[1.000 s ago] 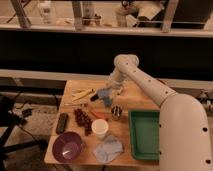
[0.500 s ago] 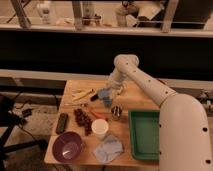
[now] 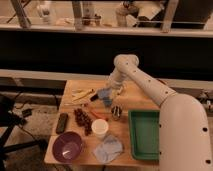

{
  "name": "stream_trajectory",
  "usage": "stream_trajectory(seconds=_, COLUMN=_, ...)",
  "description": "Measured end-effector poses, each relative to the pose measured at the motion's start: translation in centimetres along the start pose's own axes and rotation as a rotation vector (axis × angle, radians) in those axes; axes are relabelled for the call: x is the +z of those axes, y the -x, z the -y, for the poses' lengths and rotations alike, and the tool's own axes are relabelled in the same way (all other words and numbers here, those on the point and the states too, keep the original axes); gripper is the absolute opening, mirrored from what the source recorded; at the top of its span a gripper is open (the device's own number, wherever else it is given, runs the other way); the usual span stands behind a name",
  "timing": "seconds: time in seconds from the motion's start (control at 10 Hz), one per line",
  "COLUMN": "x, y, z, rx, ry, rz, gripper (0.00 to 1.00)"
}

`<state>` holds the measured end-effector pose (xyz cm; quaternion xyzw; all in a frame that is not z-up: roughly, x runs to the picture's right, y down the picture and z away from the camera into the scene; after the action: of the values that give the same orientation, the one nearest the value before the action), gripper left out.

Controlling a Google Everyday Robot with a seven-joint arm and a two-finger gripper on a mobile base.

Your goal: Place eraser in plastic cup

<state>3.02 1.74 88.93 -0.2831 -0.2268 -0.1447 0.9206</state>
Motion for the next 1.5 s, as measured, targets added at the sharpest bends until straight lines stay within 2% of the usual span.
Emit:
stream_trajectory(seconds=0.3, x=0.00, y=0.00, z=0.00, rx=0.000, ry=0.000, rz=0.000, gripper=0.47)
stream_trajectory(seconds=0.5, x=0.00, y=0.01, z=0.00, rx=0.000, ry=0.000, rz=0.000, gripper=0.40)
stream_trajectory(seconds=0.6, x=0.00, y=0.01, z=0.00, rx=0.000, ry=0.000, rz=0.000, gripper=0.42)
stream_trajectory(seconds=0.8, x=0.00, y=0.00, z=0.00, rx=0.000, ry=0.000, rz=0.000, gripper=0.61)
stream_trajectory(seconds=0.9, x=0.00, y=0.00, z=0.00, rx=0.000, ry=0.000, rz=0.000, gripper=0.64)
stream_trajectory(seconds=1.5, x=0.00, y=0.00, z=0.00, rx=0.000, ry=0.000, rz=0.000, gripper=0.65)
